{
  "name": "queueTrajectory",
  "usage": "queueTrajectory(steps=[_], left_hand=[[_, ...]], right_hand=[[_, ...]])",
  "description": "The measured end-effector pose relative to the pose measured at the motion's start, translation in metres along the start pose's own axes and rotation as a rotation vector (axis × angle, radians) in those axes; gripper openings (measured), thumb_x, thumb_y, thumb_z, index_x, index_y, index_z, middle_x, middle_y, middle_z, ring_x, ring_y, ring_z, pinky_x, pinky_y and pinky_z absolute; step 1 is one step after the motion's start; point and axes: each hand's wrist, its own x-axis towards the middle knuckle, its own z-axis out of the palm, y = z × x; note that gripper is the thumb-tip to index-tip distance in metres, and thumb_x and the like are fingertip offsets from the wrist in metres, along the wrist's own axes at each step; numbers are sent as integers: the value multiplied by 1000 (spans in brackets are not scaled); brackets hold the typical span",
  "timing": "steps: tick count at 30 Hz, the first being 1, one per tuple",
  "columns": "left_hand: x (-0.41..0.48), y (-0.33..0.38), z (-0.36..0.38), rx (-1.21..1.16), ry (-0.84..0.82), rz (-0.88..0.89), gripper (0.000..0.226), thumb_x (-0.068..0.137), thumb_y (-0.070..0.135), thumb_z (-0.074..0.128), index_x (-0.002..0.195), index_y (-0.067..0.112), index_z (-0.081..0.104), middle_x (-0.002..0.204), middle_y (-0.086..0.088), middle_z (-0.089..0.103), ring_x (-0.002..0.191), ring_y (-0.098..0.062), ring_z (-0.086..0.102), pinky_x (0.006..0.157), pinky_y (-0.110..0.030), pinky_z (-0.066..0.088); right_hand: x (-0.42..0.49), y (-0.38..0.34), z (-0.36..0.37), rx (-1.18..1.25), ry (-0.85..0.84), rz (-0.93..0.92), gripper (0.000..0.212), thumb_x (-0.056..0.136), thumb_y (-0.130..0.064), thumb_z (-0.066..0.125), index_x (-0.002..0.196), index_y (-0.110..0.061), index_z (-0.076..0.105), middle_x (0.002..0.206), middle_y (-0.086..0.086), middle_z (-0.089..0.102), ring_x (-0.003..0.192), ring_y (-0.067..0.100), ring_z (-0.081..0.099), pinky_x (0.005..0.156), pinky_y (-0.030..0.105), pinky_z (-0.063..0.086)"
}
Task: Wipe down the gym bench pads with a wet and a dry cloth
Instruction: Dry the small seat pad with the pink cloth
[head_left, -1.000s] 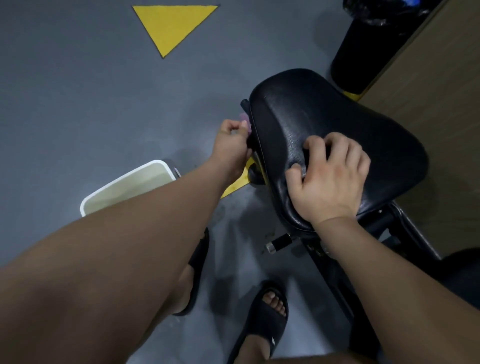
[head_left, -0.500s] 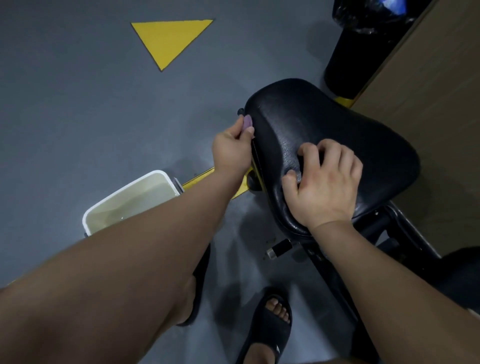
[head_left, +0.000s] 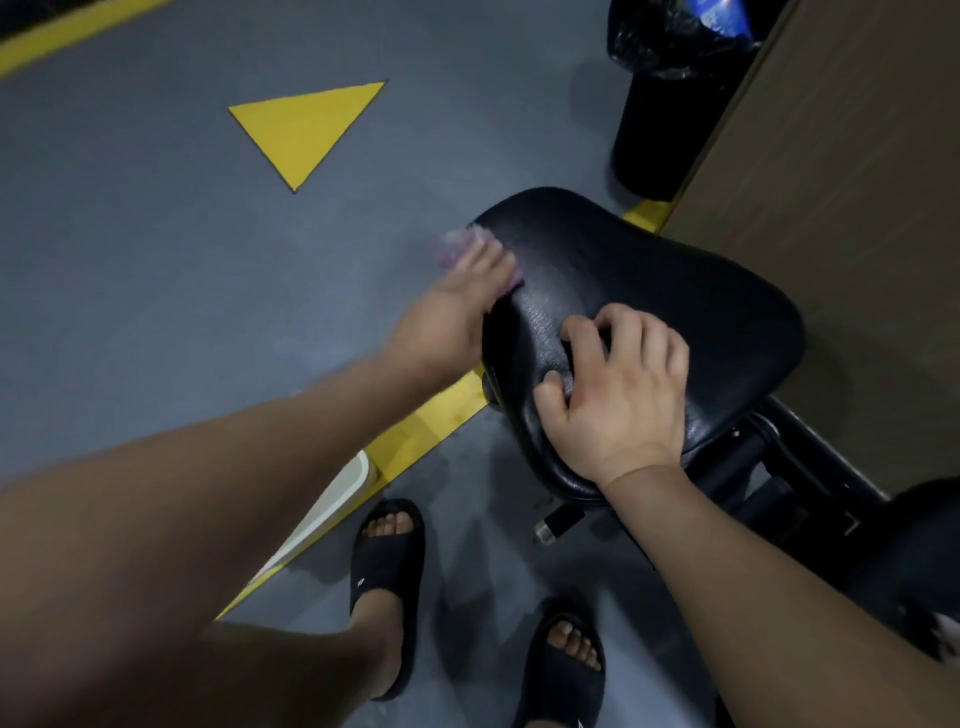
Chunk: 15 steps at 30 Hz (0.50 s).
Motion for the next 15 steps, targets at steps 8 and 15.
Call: queueTrajectory(steps=[8,15], left_hand=[[87,-7,-1,205,-129,-40,30,101,10,41,117,6,65,128,-16,62,135,-35,49,115,-38,28],[22,8,-16,194,-151,136,35,96,4,36,123,8,58,136,-10,57,144,-22,39,114,-19,28]], right_hand=[[0,1,2,37,36,-7,43,82,-42,58,117,-18,65,120,10,54,115,35,48,105,49,31],[2,-1,-1,36,7,-10,43,83,-42,56,117,-17,65,120,11,54,114,35,48,105,50,33]])
